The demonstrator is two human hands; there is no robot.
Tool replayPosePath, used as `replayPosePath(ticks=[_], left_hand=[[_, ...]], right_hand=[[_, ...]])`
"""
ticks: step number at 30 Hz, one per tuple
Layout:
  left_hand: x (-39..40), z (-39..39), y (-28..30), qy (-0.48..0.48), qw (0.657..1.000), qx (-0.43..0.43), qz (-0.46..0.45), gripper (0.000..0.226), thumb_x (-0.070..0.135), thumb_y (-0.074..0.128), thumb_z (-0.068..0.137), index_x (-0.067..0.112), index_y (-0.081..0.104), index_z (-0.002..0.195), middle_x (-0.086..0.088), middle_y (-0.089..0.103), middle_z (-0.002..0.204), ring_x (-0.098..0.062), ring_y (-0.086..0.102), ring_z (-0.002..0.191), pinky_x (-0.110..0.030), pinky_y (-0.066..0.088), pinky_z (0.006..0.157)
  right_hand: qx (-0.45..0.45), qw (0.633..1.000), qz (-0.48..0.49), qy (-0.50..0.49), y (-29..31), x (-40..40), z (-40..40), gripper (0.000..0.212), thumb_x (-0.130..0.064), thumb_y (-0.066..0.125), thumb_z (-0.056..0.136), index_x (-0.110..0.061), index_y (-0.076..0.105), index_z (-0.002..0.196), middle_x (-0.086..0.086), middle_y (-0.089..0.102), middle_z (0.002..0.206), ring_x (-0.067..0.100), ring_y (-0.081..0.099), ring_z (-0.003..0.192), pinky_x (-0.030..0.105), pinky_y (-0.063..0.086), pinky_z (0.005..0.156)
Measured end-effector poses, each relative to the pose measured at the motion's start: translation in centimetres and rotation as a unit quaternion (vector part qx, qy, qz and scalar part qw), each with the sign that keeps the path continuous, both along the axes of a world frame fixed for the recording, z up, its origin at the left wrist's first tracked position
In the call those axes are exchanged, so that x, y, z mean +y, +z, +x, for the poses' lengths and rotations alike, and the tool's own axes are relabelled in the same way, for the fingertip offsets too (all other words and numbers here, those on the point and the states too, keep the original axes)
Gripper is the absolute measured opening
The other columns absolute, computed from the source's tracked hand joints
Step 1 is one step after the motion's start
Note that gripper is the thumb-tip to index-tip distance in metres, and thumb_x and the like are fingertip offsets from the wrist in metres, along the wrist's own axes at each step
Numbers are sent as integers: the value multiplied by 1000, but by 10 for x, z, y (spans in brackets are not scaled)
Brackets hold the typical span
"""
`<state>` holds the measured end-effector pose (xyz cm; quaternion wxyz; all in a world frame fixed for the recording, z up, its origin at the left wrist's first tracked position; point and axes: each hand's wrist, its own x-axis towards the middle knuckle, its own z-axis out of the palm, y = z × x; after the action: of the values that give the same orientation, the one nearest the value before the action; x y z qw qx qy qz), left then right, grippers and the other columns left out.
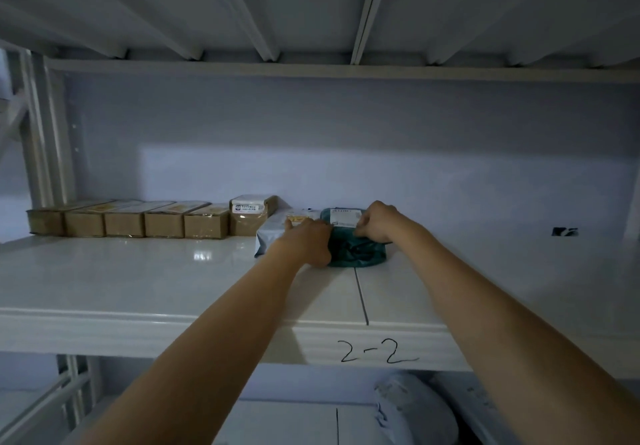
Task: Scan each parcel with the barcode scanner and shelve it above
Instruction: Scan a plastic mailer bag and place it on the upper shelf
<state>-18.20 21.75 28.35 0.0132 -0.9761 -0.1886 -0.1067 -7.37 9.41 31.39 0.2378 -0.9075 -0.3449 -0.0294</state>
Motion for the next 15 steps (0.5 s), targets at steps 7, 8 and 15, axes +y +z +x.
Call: replayPosePath(ticks=[7, 8, 15], left_hand=[[-6, -3, 2, 8, 1000, 2, -25, 58, 18, 56, 79, 16, 44, 136, -10, 51, 133, -32, 41, 131, -67, 20, 112], [-8, -6, 2, 6, 1000, -1, -29, 60, 17, 56, 81, 16, 42, 139, -10, 48, 137, -32, 39, 133, -66, 21, 112], [-34, -29, 8, -44, 992, -113, -34, 69, 15, 48, 87, 24, 27, 152, -6, 28, 157, -29, 26, 144, -64, 22, 113]], right_hand=[[-15, 1000, 8, -4, -6, -1, -7, 36, -23, 70, 91, -9, 67, 124, 13, 66, 123, 27, 63, 107, 32, 54, 93], [-26, 1000, 7, -6, -8, -2, -10, 36, -24, 68, 92, -10, 66, 126, 13, 65, 124, 27, 63, 106, 32, 54, 91], [-50, 994, 100, 12, -24, -42, -33, 43, -34, 54, 99, -23, 52, 140, 9, 61, 134, 26, 60, 108, 27, 46, 83]])
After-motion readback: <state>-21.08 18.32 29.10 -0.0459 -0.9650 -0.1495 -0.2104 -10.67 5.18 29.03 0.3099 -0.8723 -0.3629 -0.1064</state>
